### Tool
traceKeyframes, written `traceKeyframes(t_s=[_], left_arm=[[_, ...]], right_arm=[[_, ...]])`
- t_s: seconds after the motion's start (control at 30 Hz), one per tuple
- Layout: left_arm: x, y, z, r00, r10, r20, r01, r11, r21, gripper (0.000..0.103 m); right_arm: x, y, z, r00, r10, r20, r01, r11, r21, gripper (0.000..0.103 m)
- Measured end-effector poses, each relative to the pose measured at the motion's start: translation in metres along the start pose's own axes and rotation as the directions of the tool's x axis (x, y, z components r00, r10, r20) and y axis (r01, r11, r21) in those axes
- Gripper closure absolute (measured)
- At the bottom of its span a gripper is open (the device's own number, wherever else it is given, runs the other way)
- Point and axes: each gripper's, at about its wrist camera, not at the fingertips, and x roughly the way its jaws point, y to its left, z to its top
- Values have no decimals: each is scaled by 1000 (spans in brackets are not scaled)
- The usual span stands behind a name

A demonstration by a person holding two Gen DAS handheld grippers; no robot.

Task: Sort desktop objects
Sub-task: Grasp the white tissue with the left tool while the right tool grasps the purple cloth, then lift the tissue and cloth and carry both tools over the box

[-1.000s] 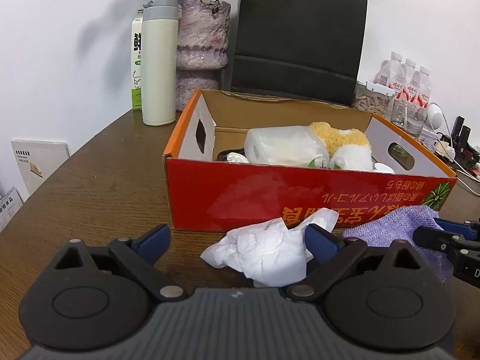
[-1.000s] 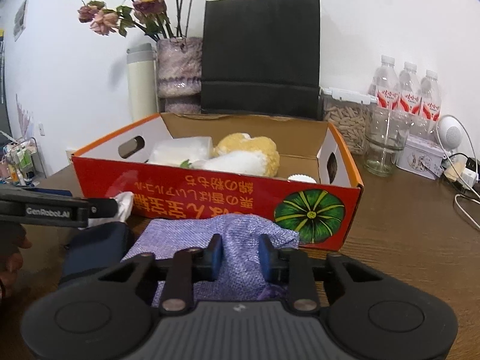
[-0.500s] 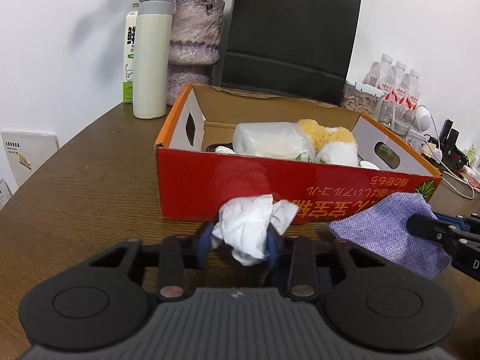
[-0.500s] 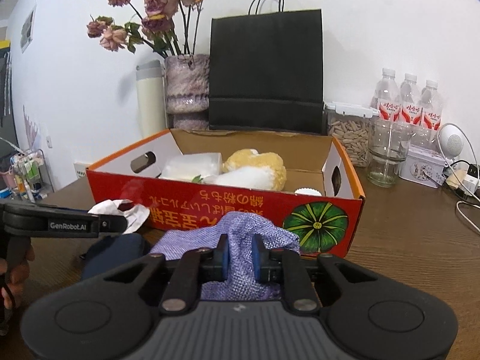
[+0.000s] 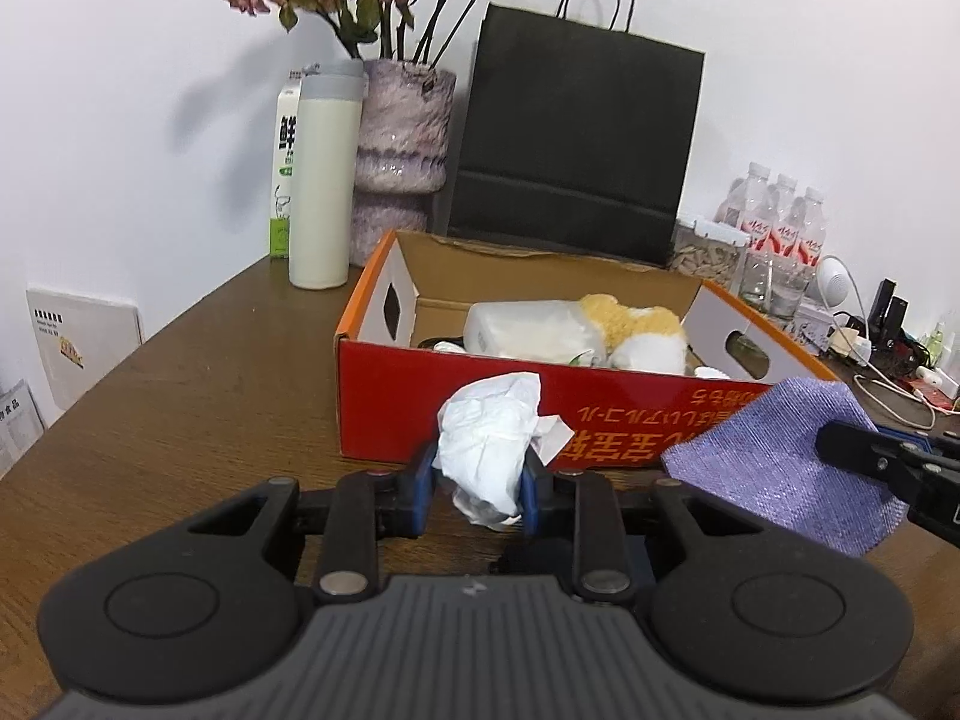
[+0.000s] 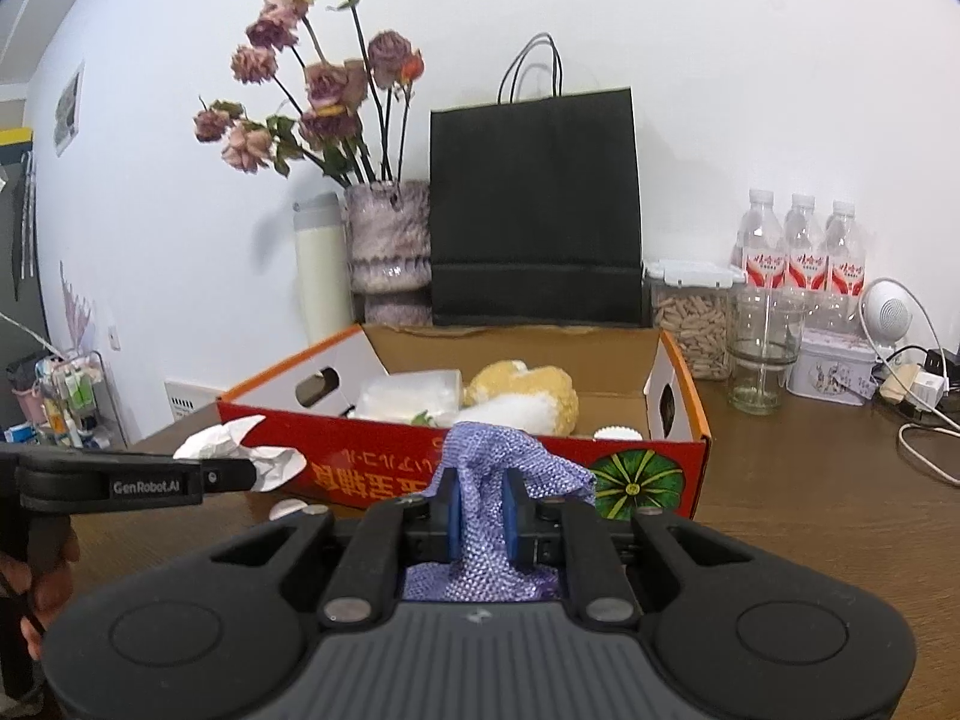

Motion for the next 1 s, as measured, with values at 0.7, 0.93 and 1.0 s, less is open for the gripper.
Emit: traceKeyframes(t_s=[0.7,0.93,1.0], left_arm=[[-23,-13,18,991,-8,132,8,1000,-4,75],[-6,-21,36,988,-16,154,15,1000,5,74],[4,-21,40,989,-17,147,17,1000,5,74]], right_arm=[[-18,-9,30,993,-10,122,2,998,64,90],[4,-20,50,989,-11,151,-3,996,91,90],[15,-23,52,989,-10,145,-5,995,104,90]])
